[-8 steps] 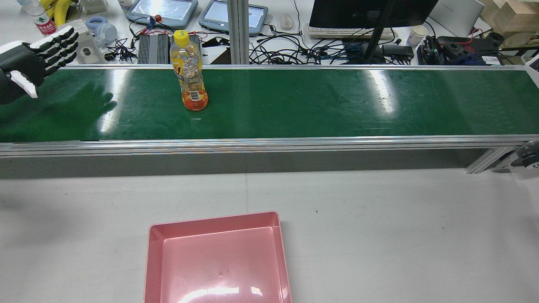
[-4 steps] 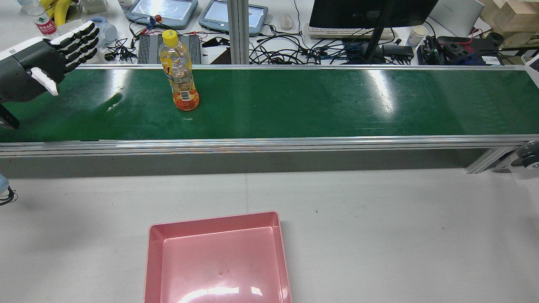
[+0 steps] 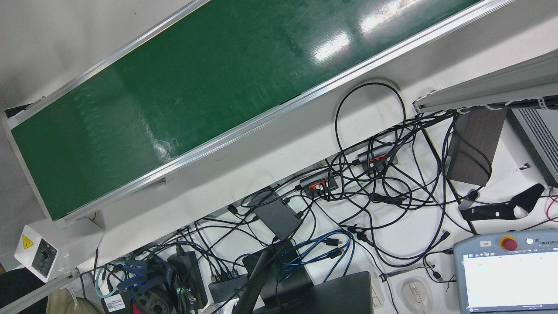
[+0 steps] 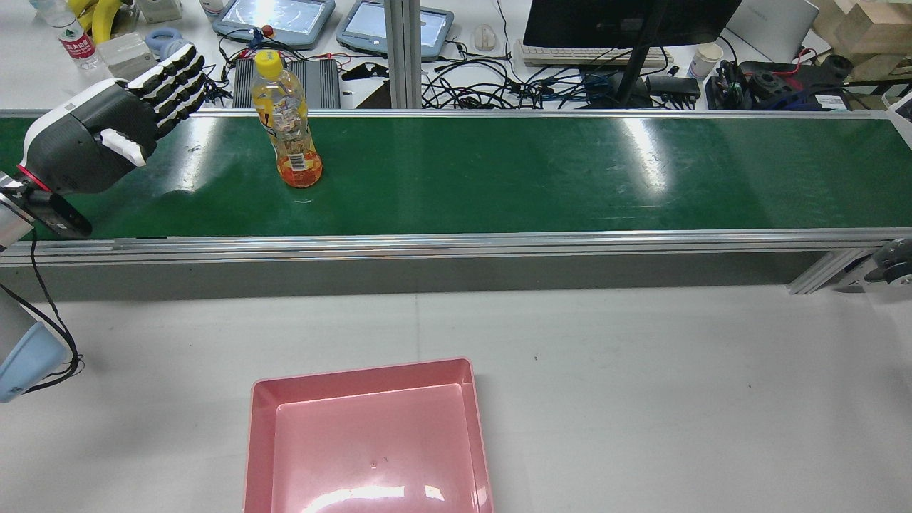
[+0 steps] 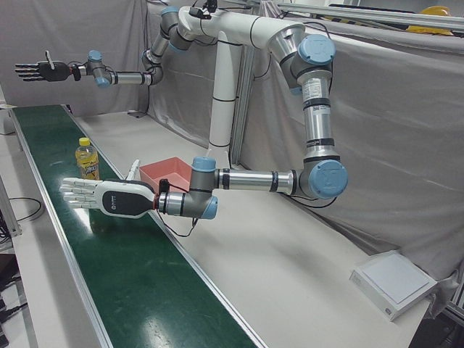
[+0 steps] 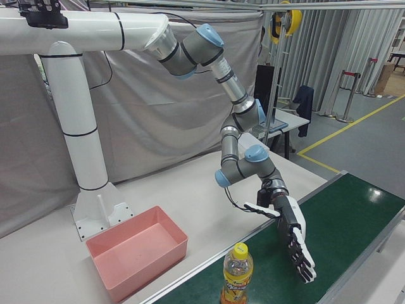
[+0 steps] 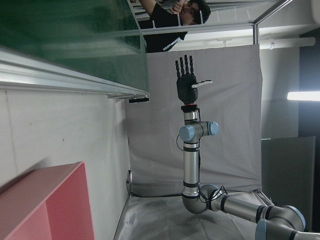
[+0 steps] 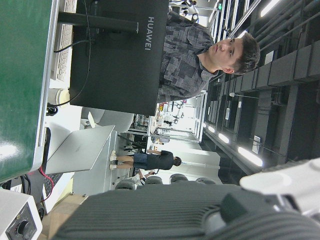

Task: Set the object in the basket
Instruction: 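Move the left hand toward the orange-labelled bottle on the belt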

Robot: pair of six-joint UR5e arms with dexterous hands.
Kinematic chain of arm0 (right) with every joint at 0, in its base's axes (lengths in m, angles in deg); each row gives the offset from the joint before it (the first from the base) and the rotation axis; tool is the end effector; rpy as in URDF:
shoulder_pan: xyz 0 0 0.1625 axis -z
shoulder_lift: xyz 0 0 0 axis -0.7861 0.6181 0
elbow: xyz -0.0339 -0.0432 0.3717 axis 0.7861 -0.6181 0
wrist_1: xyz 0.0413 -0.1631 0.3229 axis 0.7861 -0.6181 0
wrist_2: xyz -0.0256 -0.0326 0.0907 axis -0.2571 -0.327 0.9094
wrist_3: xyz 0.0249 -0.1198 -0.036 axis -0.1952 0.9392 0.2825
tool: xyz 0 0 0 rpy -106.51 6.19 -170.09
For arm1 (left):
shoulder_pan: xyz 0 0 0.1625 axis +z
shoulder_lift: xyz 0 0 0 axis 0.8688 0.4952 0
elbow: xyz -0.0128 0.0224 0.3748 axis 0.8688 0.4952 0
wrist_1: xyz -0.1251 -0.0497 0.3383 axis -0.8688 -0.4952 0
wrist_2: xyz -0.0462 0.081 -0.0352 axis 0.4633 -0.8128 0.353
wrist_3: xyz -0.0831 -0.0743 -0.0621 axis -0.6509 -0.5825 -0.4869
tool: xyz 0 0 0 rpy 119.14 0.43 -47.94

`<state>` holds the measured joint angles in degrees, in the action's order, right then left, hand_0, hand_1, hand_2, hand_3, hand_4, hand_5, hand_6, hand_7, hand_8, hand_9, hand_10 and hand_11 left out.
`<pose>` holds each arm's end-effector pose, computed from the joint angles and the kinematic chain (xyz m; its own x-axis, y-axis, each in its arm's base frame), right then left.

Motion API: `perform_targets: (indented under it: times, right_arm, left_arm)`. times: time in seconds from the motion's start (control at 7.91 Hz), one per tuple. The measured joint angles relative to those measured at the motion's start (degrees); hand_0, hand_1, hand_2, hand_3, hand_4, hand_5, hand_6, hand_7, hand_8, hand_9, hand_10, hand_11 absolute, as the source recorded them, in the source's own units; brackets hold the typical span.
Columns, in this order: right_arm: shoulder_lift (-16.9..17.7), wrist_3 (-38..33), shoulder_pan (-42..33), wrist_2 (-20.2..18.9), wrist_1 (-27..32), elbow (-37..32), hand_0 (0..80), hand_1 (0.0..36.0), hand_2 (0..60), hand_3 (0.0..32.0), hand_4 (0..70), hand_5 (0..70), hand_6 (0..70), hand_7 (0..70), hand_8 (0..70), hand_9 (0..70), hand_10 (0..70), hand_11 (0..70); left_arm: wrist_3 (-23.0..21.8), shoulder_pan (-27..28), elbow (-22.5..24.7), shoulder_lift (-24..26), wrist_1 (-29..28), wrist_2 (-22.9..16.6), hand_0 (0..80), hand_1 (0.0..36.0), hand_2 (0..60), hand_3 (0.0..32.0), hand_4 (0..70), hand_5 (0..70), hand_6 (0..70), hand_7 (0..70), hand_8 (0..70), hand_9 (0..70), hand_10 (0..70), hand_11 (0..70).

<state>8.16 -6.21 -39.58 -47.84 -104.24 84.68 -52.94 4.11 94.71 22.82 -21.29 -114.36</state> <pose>0.1432 -0.4580 0.6202 -0.9948 -0.0080 0.1019 -0.1013 -0.0559 -0.9933 0.2039 -0.5722 0.4064 -0.9207 -0.3650 -0.1383 -0.0609 0.4844 -0.8727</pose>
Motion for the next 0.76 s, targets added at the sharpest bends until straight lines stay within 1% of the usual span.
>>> perform_targets:
  times: [0.13,0.25,0.51,0.76]
  right_arm:
    - [-0.01,0.00,0.00,0.00,0.00,0.02,0.0,0.0,0.0,0.0,0.0,0.0,0.0,0.0,0.0,0.0,0.0,0.0]
    - [-0.02,0.00,0.00,0.00,0.00,0.03,0.0,0.0,0.0,0.0,0.0,0.0,0.0,0.0,0.0,0.0,0.0,0.0]
    - [0.03,0.00,0.00,0.00,0.00,0.11,0.0,0.0,0.0,0.0,0.0,0.0,0.0,0.0,0.0,0.0,0.0,0.0]
    - [0.03,0.00,0.00,0.00,0.00,0.13,0.0,0.0,0.0,0.0,0.0,0.0,0.0,0.0,0.0,0.0,0.0,0.0]
  left_arm:
    - [-0.47,0.83,0.03,1.00,1.79,1.56,55.7,3.7,0.0,1.4,4.9,0.0,0.0,0.0,0.0,0.0,0.0,0.0]
    - [-0.28,1.07,0.02,1.70,3.51,2.22,54.3,3.1,0.0,1.4,4.7,0.0,0.0,0.0,0.0,0.0,0.0,0.0]
    - [2.97,1.07,-0.01,2.82,5.61,2.60,53.7,2.6,0.0,1.4,5.0,0.0,0.0,0.0,0.0,0.0,0.0,0.0]
    - [5.56,1.23,0.00,4.08,6.33,2.66,54.1,2.9,0.0,0.6,5.2,0.0,0.0,0.0,0.0,0.0,0.0,0.0]
